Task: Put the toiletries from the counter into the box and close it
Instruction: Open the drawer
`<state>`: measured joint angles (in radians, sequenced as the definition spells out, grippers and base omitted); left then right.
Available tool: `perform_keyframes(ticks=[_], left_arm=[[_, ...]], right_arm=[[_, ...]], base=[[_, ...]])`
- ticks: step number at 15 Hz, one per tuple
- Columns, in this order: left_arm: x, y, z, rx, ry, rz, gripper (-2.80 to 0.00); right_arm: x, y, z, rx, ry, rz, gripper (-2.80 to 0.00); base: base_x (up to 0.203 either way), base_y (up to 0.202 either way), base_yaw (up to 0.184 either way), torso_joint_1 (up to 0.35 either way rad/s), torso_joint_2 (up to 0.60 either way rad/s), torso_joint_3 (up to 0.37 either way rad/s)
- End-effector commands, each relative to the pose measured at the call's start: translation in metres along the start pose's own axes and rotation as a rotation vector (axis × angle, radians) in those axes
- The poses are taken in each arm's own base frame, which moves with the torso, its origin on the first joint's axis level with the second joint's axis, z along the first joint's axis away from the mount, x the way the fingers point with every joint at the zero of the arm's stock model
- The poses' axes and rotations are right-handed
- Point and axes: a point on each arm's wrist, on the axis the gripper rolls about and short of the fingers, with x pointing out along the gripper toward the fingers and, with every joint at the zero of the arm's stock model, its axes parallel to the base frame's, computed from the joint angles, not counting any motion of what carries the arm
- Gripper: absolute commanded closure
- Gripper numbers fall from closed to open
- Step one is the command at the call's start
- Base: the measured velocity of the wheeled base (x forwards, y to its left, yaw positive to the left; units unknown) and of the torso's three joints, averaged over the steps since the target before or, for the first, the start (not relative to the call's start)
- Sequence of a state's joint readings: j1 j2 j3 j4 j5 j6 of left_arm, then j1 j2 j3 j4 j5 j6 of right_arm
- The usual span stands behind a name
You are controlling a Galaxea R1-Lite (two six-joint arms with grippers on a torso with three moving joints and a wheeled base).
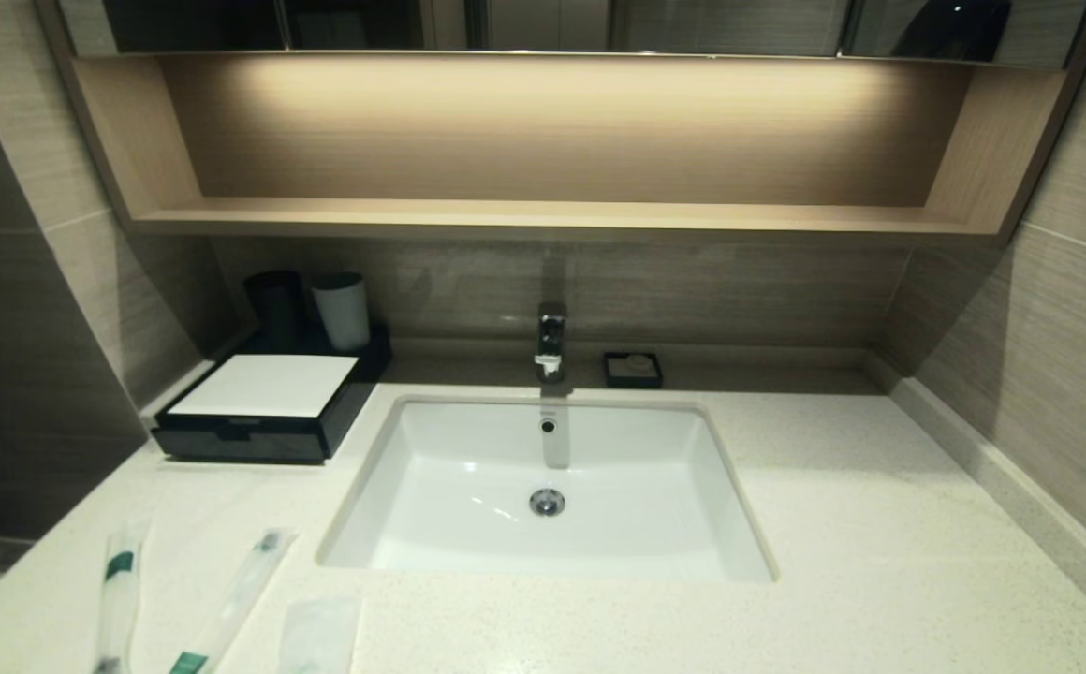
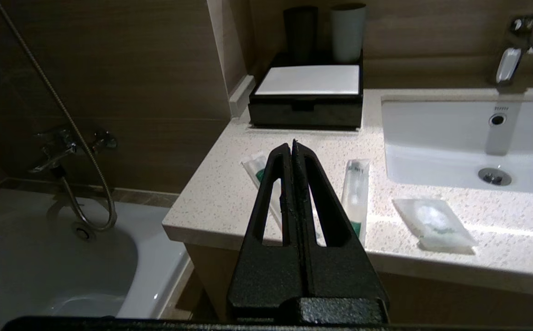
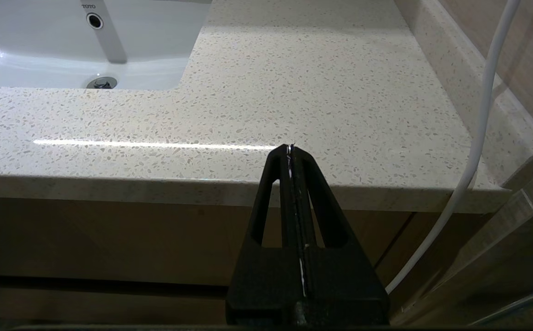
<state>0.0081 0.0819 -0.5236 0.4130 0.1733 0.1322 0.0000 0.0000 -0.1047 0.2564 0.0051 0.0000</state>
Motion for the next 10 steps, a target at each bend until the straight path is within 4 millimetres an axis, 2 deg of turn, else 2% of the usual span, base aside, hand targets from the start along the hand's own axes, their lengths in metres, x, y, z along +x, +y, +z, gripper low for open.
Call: perform_keyframes(ticks=[1, 2, 4, 10], left_arm=[[0.022, 0.002, 0.041, -0.04, 0.072, -0.009, 0.0], [0.033, 0.002, 0.055, -0.056, 0.1, -0.013, 0.0], [0.069, -0.002, 0.076, -0.067, 0.181, -0.021, 0.0], [0.2, -0.015, 0.112, -0.109, 0.323, 0.025, 0.0]], right_arm=[[0.0, 0.0, 0.0, -0.001, 0.002, 0.0, 0.0], [0.0, 0.0, 0.0, 0.0, 0.002, 0.001, 0.0], [0.0, 0.0, 0.0, 0.0, 0.003, 0.001, 0.0], [0.0, 0.0, 0.0, 0.0, 0.002, 0.001, 0.0]], base=[[0.0, 0.0, 0.0, 0.0, 0.0, 0.0], [0.0, 0.0, 0.0, 0.0, 0.0, 0.0], [0.0, 0.0, 0.0, 0.0, 0.0, 0.0], [0.0, 0.0, 0.0, 0.0, 0.0, 0.0]])
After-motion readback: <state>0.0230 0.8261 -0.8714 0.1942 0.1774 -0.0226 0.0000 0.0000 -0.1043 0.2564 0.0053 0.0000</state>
